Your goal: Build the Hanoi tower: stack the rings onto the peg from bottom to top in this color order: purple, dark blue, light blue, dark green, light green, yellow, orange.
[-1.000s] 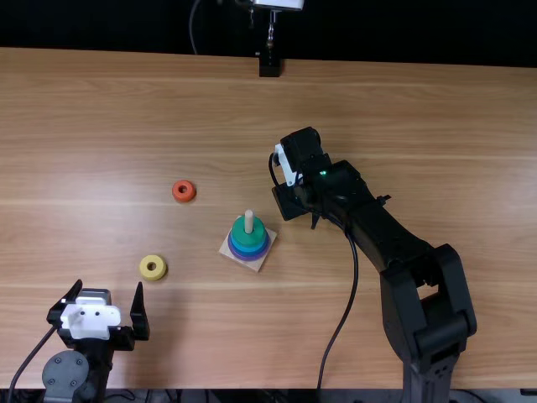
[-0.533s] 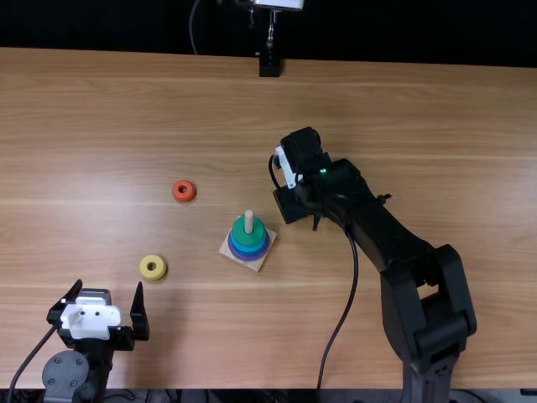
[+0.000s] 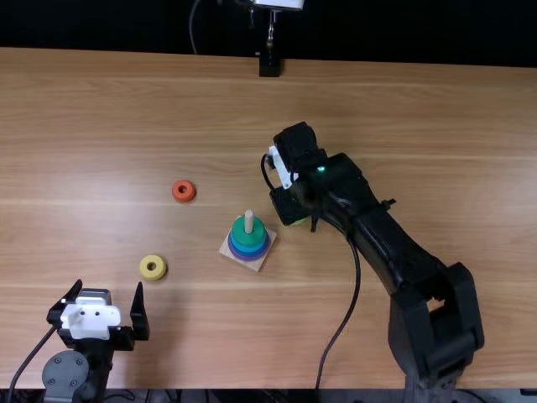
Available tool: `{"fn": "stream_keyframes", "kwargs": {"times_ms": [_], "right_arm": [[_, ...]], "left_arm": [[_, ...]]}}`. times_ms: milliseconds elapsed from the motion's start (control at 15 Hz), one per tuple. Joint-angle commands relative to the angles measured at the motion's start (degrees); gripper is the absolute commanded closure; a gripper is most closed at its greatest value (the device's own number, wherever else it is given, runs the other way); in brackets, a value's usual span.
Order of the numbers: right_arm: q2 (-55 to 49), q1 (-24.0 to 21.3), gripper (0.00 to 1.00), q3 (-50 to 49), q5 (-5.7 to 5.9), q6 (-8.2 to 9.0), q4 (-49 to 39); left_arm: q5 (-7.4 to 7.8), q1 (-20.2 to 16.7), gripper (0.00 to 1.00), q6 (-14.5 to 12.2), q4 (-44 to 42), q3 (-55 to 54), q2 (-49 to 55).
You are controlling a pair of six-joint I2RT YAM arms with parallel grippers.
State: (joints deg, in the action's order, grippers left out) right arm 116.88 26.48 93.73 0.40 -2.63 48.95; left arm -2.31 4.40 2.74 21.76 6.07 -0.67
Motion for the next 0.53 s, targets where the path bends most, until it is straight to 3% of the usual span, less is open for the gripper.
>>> {"fn": "stream_keyframes", "kwargs": {"times_ms": [0, 200, 267, 400, 467], "right_arm": [[-5.43, 0.94, 1.0, 1.8, -0.3, 0.0, 0.16], [-8.34, 1.29, 1.0, 1.63, -0.3, 0.0, 0.26], [-8.34, 1.21, 0.8, 1.1, 0.23, 0.21, 0.37], [-8.07, 0.77, 0.08, 1.01, 0.65, 0.21, 0.68], [-7.9, 0.68, 0.0, 1.1, 0.65, 0.21, 0.79]], "left_arm": [[0.51, -0.62, 0.0, -0.84, 4.82, -6.07, 0.67], [0.51, -0.62, 0.0, -0.84, 4.82, -6.07, 0.67], [0.51, -0.62, 0.0, -0.84, 4.82, -6.07, 0.67], [0.51, -0.62, 0.0, -0.84, 4.82, -6.07, 0.67], [0.51, -0.62, 0.0, -0.84, 4.82, -6.07, 0.67]]}}
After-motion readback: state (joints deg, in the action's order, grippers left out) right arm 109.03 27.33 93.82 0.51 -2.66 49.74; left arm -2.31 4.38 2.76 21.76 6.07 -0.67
